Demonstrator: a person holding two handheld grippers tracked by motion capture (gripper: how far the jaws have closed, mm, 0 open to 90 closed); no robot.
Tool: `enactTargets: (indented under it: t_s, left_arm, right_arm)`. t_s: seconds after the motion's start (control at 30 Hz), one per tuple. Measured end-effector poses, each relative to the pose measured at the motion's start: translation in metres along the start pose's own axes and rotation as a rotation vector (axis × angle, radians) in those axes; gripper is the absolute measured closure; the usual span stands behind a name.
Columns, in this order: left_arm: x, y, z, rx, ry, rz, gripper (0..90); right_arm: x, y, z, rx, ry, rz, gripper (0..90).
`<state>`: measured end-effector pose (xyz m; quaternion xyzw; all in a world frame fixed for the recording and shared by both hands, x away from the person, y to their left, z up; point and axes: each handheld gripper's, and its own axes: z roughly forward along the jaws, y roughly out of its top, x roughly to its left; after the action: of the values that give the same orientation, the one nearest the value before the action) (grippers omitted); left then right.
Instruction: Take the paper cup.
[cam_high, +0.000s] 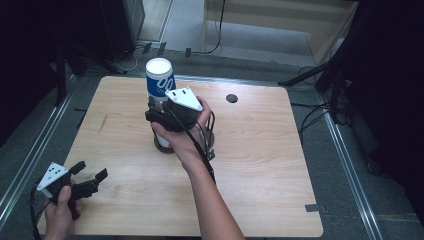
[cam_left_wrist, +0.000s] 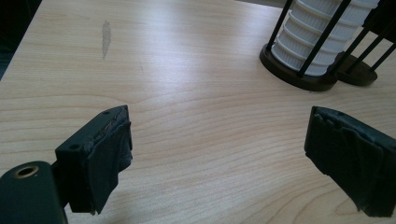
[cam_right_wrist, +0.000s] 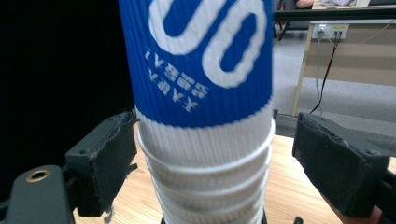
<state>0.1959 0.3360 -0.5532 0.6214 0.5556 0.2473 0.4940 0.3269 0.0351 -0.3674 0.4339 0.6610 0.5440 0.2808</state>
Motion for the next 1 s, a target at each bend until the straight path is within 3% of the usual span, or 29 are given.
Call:
enactTargets:
  t_s: [0.3,0.5,0.67,1.0]
  left_arm:
    - [0.001,0.0,0.001,0.003,0.003,-0.005,8.3]
    - [0.0,0.0,0.001,0.003,0.006,0.002,8.3]
    - [0.0,0.0,0.001,0.005,0.004,0.004,8.3]
    - [0.0,0.001,0.001,0.004,0.003,-0.005,8.3]
  right_arm:
    - [0.01,0.012,0.014,-0.003,-0.032,-0.027,13.2]
    - [0.01,0.018,0.023,-0.01,-0.052,-0.017,13.8]
    - [0.011,0.018,0.027,0.012,-0.062,-0.026,14.9]
    - [0.012,0.019,0.028,0.006,-0.058,-0.041,18.0]
